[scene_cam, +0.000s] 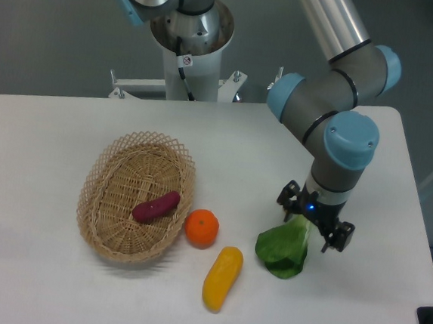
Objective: Pick up the sweet potato from the basket
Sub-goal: 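Move the open gripper over the basket above the purple sweet potato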
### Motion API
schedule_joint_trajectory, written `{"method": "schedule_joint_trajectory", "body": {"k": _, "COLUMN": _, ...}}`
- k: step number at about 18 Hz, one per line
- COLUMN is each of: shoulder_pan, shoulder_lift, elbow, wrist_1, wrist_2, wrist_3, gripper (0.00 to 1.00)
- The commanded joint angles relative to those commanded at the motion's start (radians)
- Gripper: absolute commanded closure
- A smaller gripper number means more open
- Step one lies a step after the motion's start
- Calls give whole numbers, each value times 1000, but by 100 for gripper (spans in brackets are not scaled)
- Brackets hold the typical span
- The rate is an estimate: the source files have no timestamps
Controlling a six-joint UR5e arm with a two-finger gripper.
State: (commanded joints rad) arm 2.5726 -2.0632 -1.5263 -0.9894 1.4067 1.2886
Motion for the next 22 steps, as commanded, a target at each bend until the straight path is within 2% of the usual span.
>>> {"method": "schedule_joint_trajectory", "body": {"k": 8, "shoulder_pan": -74, "shoulder_lift": 34, "elbow": -18, "wrist_1": 2, "wrist_2": -120, "wrist_3": -89, "gripper": 0}}
{"method": "schedule_joint_trajectory", "body": {"k": 11, "shoulder_pan": -101, "shoulder_lift": 70, "elbow": -72, "wrist_1": 6, "wrist_2": -132, "wrist_3": -72, "gripper": 0}}
{"method": "schedule_joint_trajectory", "body": {"k": 18, "shoulder_pan": -225, "shoulder_lift": 149, "elbow": -216, "wrist_1": 6, "wrist_2": -127, "wrist_3": -32, "gripper": 0}}
{"method": "schedule_joint_trajectory", "body": {"k": 22, "shoulder_pan": -293, "shoulder_lift": 156, "elbow": -271, "wrist_1": 6, "wrist_2": -126, "wrist_3": -32, "gripper": 0}}
